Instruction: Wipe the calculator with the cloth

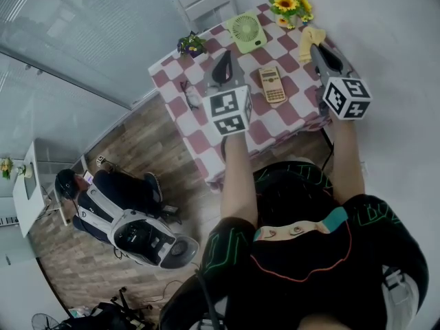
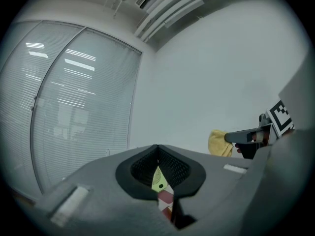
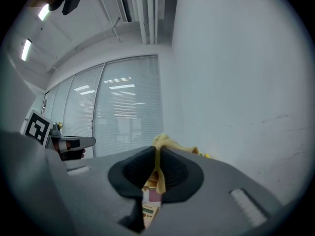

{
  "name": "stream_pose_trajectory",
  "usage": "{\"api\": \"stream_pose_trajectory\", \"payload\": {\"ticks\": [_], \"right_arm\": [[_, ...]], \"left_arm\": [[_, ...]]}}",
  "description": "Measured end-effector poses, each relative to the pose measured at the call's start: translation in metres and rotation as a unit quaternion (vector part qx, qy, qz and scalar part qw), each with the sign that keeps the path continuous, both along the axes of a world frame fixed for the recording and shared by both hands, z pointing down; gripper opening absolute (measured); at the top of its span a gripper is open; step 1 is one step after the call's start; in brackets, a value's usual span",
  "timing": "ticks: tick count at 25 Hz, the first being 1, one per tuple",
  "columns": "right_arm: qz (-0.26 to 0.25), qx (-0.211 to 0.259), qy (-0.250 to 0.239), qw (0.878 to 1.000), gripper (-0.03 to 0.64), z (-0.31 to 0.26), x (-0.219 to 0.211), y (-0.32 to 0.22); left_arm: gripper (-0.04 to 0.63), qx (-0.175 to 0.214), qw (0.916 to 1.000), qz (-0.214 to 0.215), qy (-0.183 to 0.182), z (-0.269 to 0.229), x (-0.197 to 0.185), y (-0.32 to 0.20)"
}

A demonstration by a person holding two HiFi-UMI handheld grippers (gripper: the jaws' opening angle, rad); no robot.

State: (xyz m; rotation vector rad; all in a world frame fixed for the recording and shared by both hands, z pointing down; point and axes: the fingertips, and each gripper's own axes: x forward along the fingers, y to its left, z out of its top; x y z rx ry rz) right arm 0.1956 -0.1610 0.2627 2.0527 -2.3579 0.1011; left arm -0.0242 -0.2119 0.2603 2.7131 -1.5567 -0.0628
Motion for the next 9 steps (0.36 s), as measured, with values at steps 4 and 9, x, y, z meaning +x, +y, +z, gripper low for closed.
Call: {"api": "stream_pose_trajectory", "payload": {"ticks": [4, 9], "right_arm": [[0.0, 0.005, 0.004, 1.0, 0.035, -0.0026, 0.0003, -0.0026], [-0.003, 0.01, 0.01, 1.0, 0.035, -0.006, -0.0009, -0.0027]], "left_arm": [[0.009, -0.002, 1.0, 0.002, -0.002, 0.0006, 0.0014, -0.0024], [0.009, -0.001, 1.0, 0.001, -0.001, -0.0007, 0.0005, -0.0023]]}}
